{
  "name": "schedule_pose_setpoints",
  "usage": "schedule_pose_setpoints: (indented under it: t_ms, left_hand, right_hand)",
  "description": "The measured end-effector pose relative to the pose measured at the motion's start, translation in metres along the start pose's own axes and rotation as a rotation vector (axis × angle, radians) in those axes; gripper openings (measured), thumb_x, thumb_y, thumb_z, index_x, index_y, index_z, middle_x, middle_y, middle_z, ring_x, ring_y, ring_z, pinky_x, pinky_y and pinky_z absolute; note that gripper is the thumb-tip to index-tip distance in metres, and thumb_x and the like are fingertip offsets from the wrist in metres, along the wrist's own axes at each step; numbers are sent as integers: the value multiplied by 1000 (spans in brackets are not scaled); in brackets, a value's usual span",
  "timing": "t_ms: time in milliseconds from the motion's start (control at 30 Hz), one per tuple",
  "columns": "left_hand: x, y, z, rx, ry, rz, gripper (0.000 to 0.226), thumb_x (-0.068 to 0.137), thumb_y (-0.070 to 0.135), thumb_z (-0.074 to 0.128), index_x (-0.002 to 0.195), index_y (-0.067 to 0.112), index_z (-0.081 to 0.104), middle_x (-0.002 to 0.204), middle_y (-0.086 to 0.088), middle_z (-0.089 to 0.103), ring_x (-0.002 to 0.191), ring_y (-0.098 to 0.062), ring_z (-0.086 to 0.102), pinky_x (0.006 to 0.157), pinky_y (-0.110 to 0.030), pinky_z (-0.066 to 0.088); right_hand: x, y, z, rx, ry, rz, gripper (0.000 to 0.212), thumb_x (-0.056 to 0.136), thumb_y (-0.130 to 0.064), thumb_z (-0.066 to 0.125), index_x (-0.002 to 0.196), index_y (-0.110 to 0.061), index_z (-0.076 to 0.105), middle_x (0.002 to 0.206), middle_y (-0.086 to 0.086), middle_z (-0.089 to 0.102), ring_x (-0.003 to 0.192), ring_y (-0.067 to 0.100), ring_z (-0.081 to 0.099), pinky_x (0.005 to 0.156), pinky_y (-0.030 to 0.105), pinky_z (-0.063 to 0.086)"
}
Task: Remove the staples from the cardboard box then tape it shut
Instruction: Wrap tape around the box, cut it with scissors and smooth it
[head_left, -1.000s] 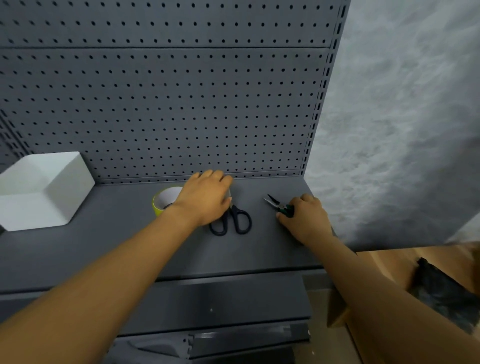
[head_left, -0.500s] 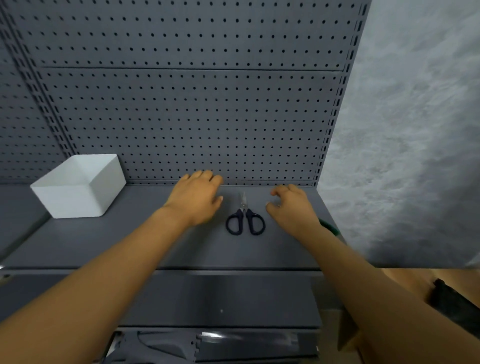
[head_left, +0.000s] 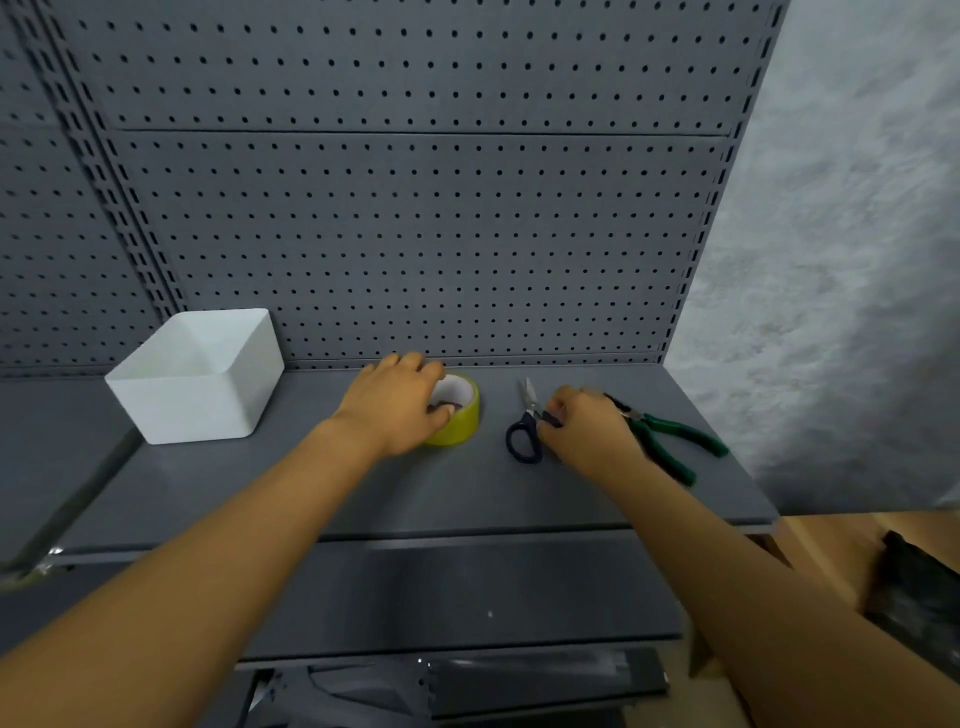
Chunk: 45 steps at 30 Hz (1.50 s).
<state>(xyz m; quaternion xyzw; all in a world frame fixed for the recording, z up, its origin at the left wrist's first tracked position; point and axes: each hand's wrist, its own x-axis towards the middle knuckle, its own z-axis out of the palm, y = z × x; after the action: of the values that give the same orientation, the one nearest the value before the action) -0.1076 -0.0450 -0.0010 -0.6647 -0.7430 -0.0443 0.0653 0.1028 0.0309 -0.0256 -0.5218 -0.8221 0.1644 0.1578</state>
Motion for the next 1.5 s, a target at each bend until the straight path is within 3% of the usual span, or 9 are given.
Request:
schedule_pose_setpoints:
  t_ms: [100, 400, 567, 700, 867, 1033, 1167, 1400, 1500]
  left_hand:
    - [2, -7, 6, -9, -11, 41, 47, 92, 48, 46, 131, 21, 48, 131, -4, 49, 119, -25, 43, 97, -37, 37]
    - [4, -12, 16, 5, -37, 184, 33, 93, 43, 47, 119, 27, 58, 117, 1, 58, 110, -21, 50, 99, -34, 30]
    - [4, -13, 19, 7, -67, 179, 33, 95, 36, 46, 124, 27, 57, 116, -1, 61, 111, -23, 49, 94, -34, 32]
    - [4, -11, 20, 22, -58, 184, 32, 95, 27, 48, 127, 28, 54, 116, -1, 62, 111, -24, 50, 95, -33, 32]
    - [3, -9, 21, 67, -40, 169, 28, 94, 23, 52, 121, 27, 57, 112, -1, 64, 108, -23, 54, 96, -32, 31]
    - [4, -10, 13, 84, 46, 157, 34, 93, 22, 53, 127, 29, 54, 115, 1, 63, 111, -21, 52, 95, -29, 30]
    - [4, -15, 1, 42, 127, 167, 34, 95, 26, 52, 129, 31, 53, 115, 4, 64, 109, -20, 51, 97, -28, 28]
    - [-4, -25, -21, 24, 267, 185, 28, 97, 31, 50, 122, 24, 60, 112, 5, 66, 108, -19, 52, 95, -25, 26]
    - [-10, -30, -31, 6, 316, 175, 28, 96, 29, 52, 120, 20, 61, 112, 2, 67, 108, -22, 54, 94, -28, 29]
  right_hand:
    - [0, -6, 11, -10, -7, 69, 25, 89, -25, 60, 100, -3, 56, 98, 17, 61, 83, 30, 57, 66, 35, 48]
    - [1, -14, 24, -77, -68, 178, 42, 90, -33, 63, 114, -1, 50, 112, 18, 55, 102, 31, 54, 70, 29, 36]
    - [7, -14, 20, -93, -135, 230, 41, 85, -36, 69, 73, -12, 39, 70, 2, 40, 62, 16, 43, 49, 24, 30]
    - [11, -11, 18, -104, -164, 237, 44, 83, -32, 71, 65, -14, 35, 68, 5, 42, 56, 13, 38, 44, 24, 28]
    - [6, -5, 18, -91, -143, 218, 37, 87, -35, 65, 69, -13, 41, 69, 4, 43, 60, 19, 44, 46, 27, 33]
    - [4, -2, 10, -47, -130, 176, 29, 89, -34, 61, 96, -7, 53, 75, 6, 48, 71, 25, 50, 51, 29, 37]
    - [6, -8, 0, 15, -94, 124, 27, 89, -31, 61, 97, -6, 53, 85, 11, 56, 74, 25, 53, 61, 33, 44]
    - [11, -24, -14, 162, 71, -10, 24, 88, -21, 63, 105, -4, 59, 88, 10, 59, 74, 24, 54, 67, 34, 49]
    - [16, -28, -19, 163, 109, -56, 29, 89, -22, 63, 113, -4, 61, 102, 16, 61, 79, 26, 56, 70, 32, 47]
